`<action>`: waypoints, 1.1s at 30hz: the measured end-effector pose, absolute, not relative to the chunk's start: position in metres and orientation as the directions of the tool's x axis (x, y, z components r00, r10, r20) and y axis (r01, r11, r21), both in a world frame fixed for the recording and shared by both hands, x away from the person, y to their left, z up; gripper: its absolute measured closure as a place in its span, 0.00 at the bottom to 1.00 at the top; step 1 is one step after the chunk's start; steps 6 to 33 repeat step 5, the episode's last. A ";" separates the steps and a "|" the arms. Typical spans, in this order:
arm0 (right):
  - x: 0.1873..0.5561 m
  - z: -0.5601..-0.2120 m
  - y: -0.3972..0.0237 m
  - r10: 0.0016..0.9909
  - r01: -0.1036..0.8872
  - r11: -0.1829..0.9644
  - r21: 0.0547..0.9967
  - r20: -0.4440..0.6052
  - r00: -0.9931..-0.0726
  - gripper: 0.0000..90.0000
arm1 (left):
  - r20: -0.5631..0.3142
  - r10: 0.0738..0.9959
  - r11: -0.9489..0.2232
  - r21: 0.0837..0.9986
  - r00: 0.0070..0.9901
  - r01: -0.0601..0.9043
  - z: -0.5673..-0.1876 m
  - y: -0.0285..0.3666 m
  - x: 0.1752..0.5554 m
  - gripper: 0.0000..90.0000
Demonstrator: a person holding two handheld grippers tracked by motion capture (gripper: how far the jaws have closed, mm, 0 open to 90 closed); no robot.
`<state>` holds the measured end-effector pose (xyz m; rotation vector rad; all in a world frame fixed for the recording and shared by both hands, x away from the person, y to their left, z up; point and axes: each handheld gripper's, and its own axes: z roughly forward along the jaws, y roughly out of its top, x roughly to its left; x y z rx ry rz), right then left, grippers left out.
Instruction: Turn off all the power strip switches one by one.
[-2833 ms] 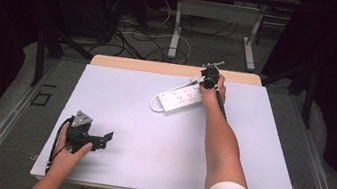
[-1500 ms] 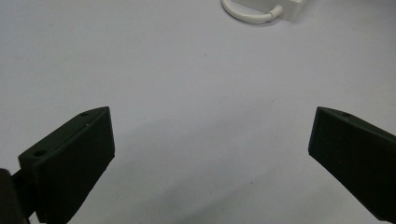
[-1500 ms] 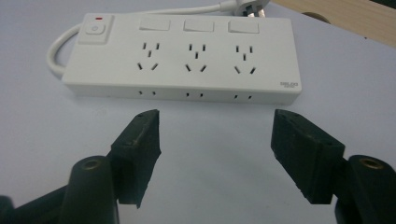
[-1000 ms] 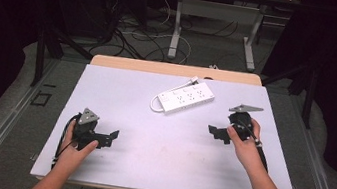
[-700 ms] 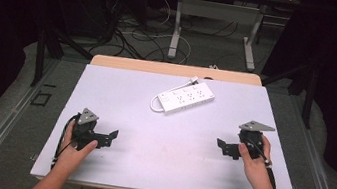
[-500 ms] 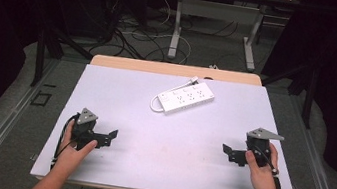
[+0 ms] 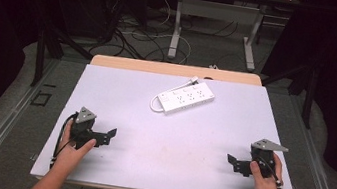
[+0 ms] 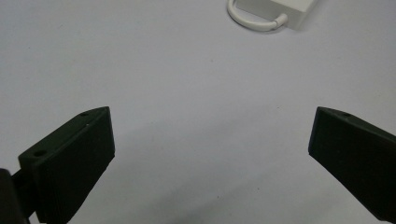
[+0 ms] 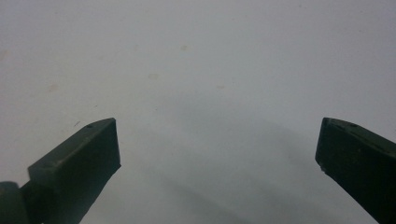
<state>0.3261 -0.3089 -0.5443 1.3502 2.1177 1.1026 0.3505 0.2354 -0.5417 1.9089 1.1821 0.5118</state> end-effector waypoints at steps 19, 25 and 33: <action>0.328 -0.547 -0.310 0.886 0.573 0.231 0.787 0.074 -0.458 0.00 | -0.061 0.877 -0.236 0.809 0.476 0.539 -0.542 0.235 0.352 0.00; 0.328 -0.547 -0.310 0.886 0.573 0.231 0.787 0.074 -0.458 0.00 | -0.061 0.877 -0.236 0.809 0.476 0.539 -0.542 0.235 0.352 0.00; 0.328 -0.547 -0.310 0.886 0.573 0.231 0.787 0.074 -0.458 0.00 | -0.061 0.877 -0.236 0.809 0.476 0.539 -0.542 0.235 0.352 0.00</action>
